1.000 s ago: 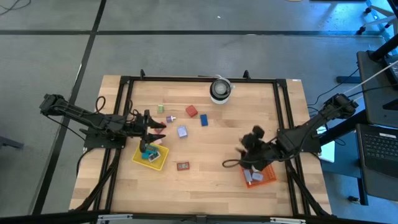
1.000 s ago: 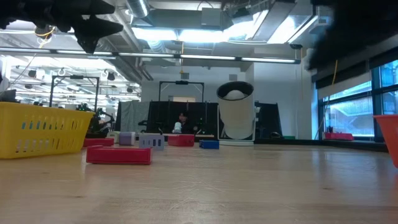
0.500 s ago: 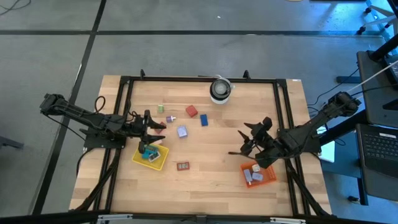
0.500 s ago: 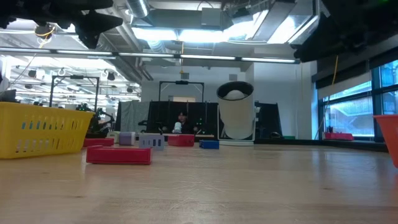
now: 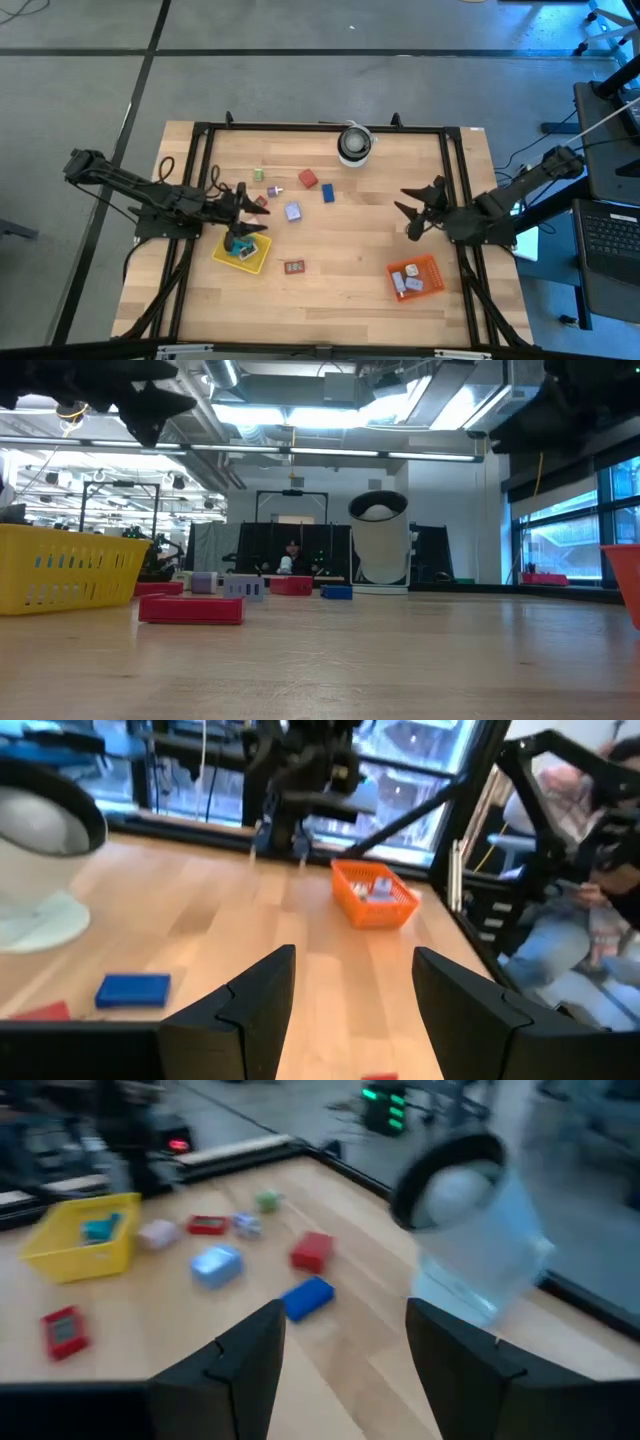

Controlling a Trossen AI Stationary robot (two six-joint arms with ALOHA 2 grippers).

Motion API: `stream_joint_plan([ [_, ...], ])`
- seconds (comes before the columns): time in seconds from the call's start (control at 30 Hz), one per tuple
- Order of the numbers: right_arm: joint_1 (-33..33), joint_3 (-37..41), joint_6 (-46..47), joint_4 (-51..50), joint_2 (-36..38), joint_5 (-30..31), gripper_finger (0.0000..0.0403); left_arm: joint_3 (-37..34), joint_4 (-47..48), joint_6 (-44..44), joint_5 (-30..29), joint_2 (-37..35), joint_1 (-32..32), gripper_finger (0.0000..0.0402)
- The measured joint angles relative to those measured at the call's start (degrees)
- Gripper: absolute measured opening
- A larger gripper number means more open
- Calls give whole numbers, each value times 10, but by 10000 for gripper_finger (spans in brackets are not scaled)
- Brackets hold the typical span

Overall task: Pick & Place Office items
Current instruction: Put the bottom red digital timer into the yellow bin

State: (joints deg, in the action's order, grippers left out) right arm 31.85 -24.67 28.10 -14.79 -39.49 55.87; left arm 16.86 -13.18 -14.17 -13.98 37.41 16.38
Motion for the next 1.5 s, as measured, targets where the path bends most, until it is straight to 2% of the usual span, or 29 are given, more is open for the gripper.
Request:
stream_joint_plan([
  [0.07,-24,17,-75,58,32,-40,211,0,2,-5,-3,18,0,199],
  [0.2,-80,56,-151,149,81,-124,211,10,17,-31,2,60,0,199],
  [0.5,-185,153,-185,290,98,-270,210,101,122,-41,63,184,9,199],
  [0.7,-233,225,-181,409,98,-342,210,141,181,-34,72,265,9,199],
  [0.9,-253,239,-185,444,98,-378,210,168,181,-37,77,319,9,199],
  [1.27,-263,238,-193,444,98,-394,210,212,197,-46,156,398,9,199],
  [1.5,-263,238,-211,445,98,-390,210,241,216,-50,162,425,9,199],
])
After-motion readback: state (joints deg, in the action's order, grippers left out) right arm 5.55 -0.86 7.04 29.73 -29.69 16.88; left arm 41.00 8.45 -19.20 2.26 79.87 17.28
